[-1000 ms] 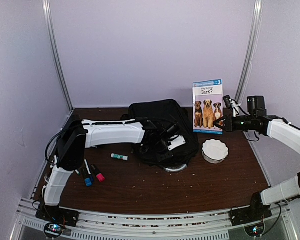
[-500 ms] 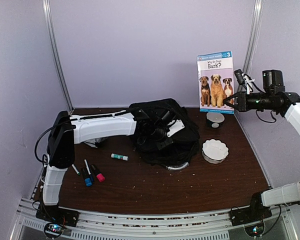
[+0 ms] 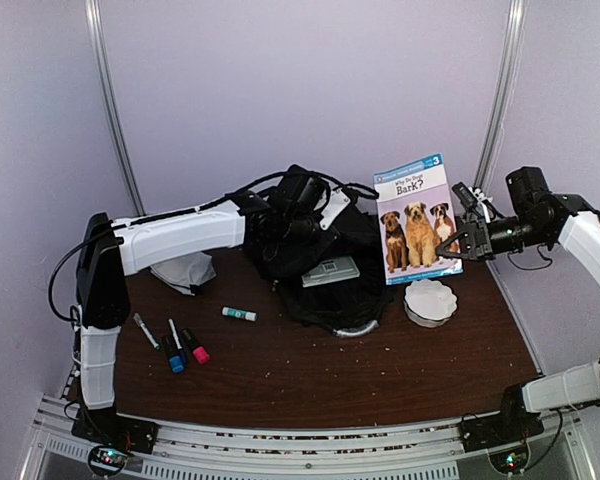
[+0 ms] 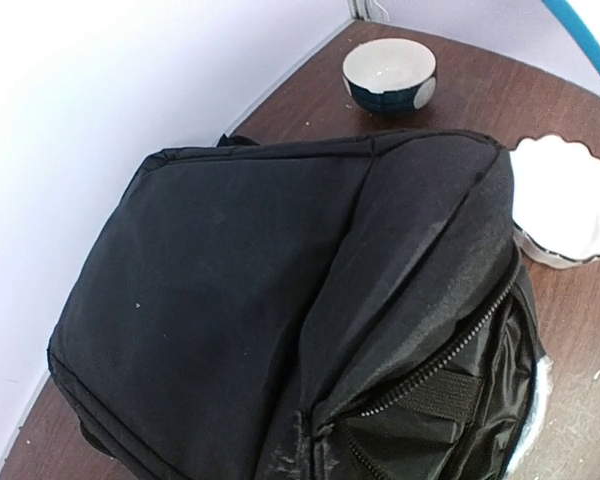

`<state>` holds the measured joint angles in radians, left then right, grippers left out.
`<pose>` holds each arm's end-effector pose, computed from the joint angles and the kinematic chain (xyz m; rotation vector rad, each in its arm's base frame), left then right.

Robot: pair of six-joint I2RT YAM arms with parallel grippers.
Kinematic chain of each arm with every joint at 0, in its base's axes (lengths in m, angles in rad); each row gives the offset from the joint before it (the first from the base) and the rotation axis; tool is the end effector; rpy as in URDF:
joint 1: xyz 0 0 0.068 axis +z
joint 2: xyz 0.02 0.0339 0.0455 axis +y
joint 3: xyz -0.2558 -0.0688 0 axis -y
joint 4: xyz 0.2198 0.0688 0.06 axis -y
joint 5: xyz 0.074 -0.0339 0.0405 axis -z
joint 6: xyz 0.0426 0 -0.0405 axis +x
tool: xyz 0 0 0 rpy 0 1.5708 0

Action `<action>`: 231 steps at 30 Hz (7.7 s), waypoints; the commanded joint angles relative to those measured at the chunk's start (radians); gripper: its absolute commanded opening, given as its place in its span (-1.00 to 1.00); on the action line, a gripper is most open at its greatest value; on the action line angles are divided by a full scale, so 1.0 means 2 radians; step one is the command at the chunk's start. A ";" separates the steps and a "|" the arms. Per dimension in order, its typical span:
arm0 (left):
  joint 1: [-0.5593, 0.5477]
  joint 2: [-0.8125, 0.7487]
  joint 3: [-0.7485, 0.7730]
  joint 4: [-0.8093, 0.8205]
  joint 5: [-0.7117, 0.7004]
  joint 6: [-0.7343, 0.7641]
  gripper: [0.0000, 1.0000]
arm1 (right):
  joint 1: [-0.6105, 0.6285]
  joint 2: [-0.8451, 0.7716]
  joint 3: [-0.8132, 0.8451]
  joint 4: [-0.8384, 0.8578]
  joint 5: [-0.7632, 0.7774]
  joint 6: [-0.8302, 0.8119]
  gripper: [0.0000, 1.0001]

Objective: Pack the student bag
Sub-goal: Pick up the largest pocket of the bag from the student bag, then place the book in the largest pocket of the bag, then move the book to the largest pocket of the bag.

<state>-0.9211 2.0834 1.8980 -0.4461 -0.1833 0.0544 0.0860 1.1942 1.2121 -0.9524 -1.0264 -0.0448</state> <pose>0.2881 -0.3664 0.2865 0.9413 1.9936 -0.2856 0.1978 0.0536 0.3380 -0.5608 2.2061 1.2762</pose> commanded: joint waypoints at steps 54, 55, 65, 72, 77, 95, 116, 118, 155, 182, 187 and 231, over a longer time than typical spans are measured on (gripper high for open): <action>0.017 -0.130 -0.085 0.188 0.089 -0.111 -1.00 | 0.195 0.270 -0.111 0.351 -0.098 0.230 -1.00; 0.015 -0.131 -0.086 0.185 0.089 -0.110 -1.00 | 0.194 0.272 -0.113 0.372 -0.098 0.248 -1.00; 0.002 -0.143 -0.098 0.182 0.072 -0.096 -1.00 | 0.174 0.310 -0.117 0.459 -0.064 0.349 -1.00; -0.002 -0.145 -0.101 0.185 0.071 -0.092 -1.00 | 0.173 0.338 -0.060 0.348 -0.018 0.280 -1.00; -0.004 -0.142 -0.097 0.185 0.073 -0.091 -1.00 | 0.172 0.359 -0.027 0.303 0.004 0.265 -1.00; -0.007 -0.141 -0.101 0.179 0.064 -0.083 -1.00 | 0.154 0.362 0.004 0.280 0.014 0.253 -0.19; -0.007 -0.154 -0.120 0.189 0.038 -0.071 -1.00 | 0.153 0.203 -0.007 0.075 0.185 0.008 0.29; -0.007 -0.153 -0.122 0.191 0.038 -0.070 -1.00 | 0.153 0.187 -0.011 0.060 0.208 -0.022 0.27; -0.001 -0.156 -0.134 0.191 0.046 -0.092 -1.00 | 0.185 0.074 0.074 -0.133 0.098 -0.346 -0.17; 0.018 -0.175 -0.158 0.208 0.065 -0.127 -1.00 | 0.407 0.210 0.029 0.129 0.455 -0.333 0.16; 0.018 -0.178 -0.155 0.204 0.072 -0.129 -1.00 | 0.419 0.228 0.024 0.127 0.461 -0.347 0.24; 0.019 -0.201 -0.187 0.215 0.086 -0.138 -1.00 | 0.378 0.374 0.059 0.326 0.679 -0.378 -0.33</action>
<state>-0.8936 1.7721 1.5127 -0.1719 -0.0216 -0.2020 0.8612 1.9194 1.3247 -0.3847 0.2543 -0.7887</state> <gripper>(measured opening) 0.008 0.336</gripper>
